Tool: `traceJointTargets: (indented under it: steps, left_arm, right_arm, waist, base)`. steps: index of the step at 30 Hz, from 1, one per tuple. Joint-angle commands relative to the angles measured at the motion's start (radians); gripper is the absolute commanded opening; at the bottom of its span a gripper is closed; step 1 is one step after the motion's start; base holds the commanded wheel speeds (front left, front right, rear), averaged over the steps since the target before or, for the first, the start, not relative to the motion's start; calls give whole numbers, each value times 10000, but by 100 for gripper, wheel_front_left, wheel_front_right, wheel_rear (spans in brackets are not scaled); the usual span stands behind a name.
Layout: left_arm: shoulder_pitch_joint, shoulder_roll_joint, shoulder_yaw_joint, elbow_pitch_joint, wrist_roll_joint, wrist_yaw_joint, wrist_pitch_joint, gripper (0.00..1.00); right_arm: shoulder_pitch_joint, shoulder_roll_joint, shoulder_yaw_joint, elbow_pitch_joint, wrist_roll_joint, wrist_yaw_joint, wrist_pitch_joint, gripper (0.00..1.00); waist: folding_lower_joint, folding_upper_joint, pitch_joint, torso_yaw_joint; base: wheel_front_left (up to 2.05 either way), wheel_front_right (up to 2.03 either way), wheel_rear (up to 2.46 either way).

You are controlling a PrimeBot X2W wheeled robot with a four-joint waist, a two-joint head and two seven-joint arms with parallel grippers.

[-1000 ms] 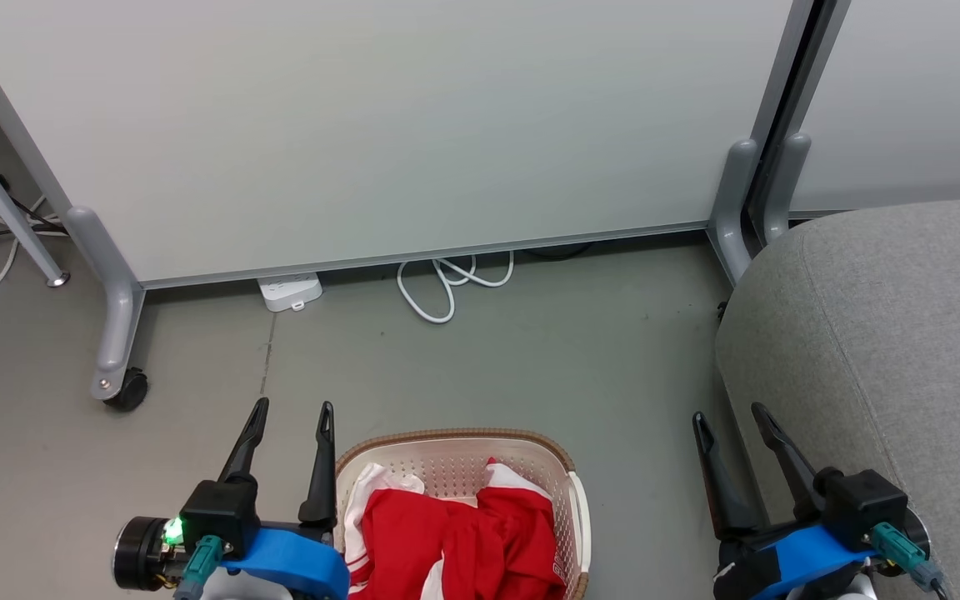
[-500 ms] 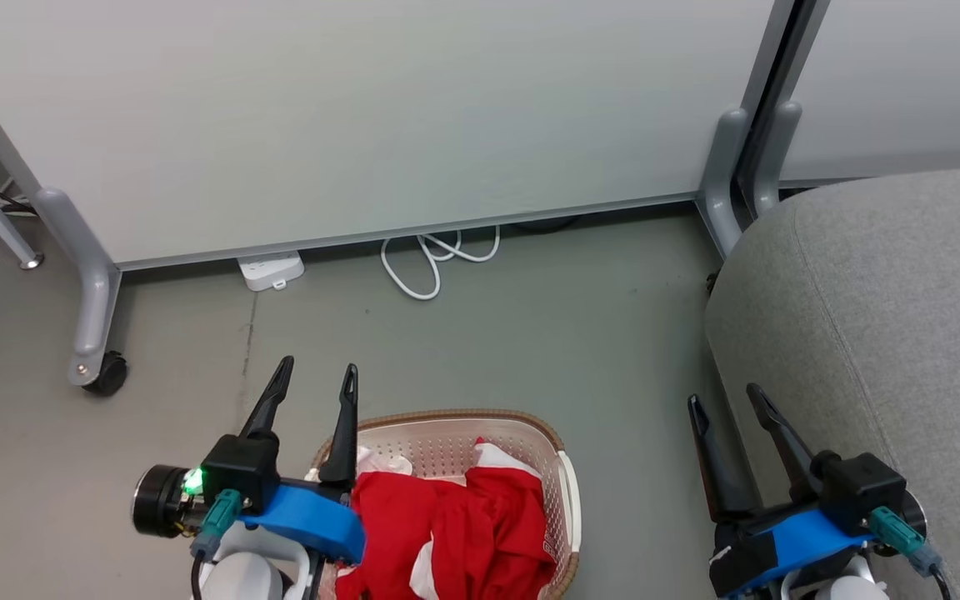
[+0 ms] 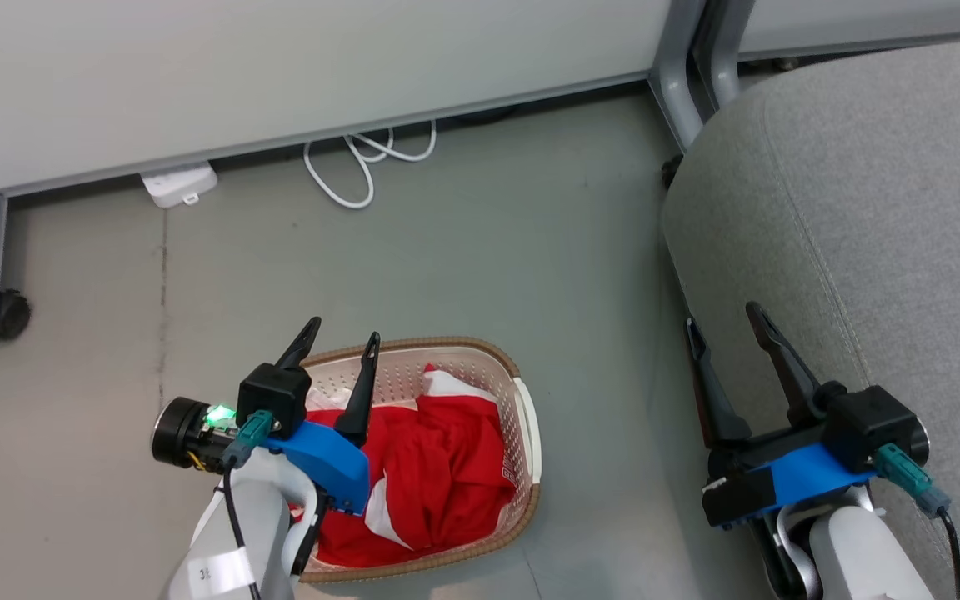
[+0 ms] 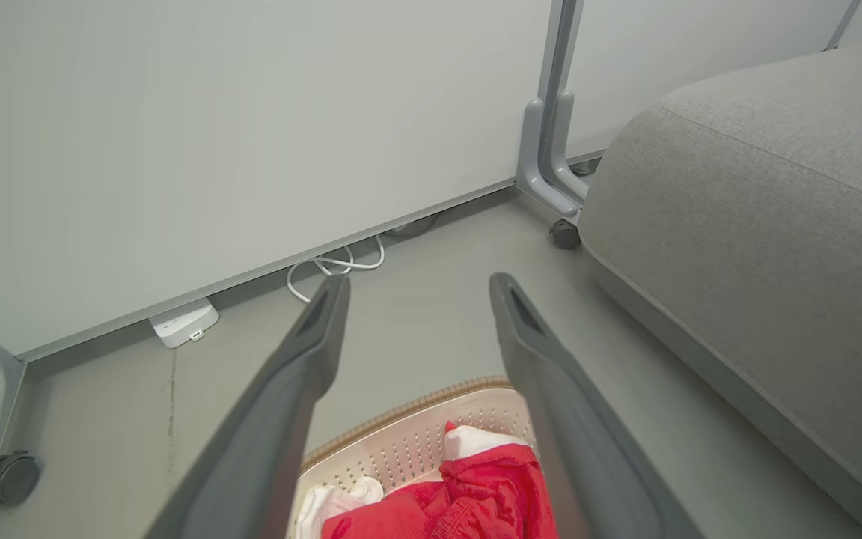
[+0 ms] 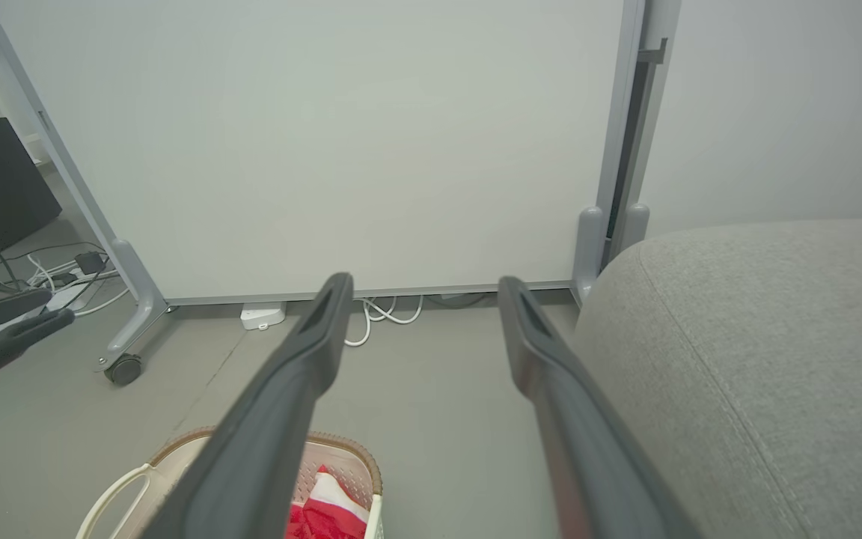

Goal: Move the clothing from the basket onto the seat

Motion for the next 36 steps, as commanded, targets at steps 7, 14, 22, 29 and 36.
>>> traceJointTargets:
  steps: [7,14,22,29,36]
  left_arm:
    - [-1389,426,-1104,1634,-549,-14,-31,100]
    - [-2507,612,-2163,3140,-1050,-14,-31,100]
    - [-3262,555,-3114,4673,-1727,-15,-13,100]
    - [-3801,546,-3910,5535,-2481,-15,386,100]
    - [-4238,616,-4446,5834,-3245,-16,1205,100]
  right_arm:
    - [-906,-32,132,-315,-55,4,-35,100]
    - [-1570,-29,183,-618,-181,4,-35,100]
    - [-2044,-43,217,-819,-427,4,-35,100]
    - [-2380,-161,258,-1002,-506,4,-35,100]
    - [-2713,-256,308,-1179,-541,4,-35,100]
  waist:
    - [-1,0,1705,-698]
    - [-1,0,2972,-883]
    - [-1,0,3918,-903]
    - [-1,0,4724,-873]
    - [-1,0,5468,-871]
  base:
    - [0,0,0]
    - [0,0,0]
    - [0,0,0]
    - [0,0,0]
    - [0,0,0]
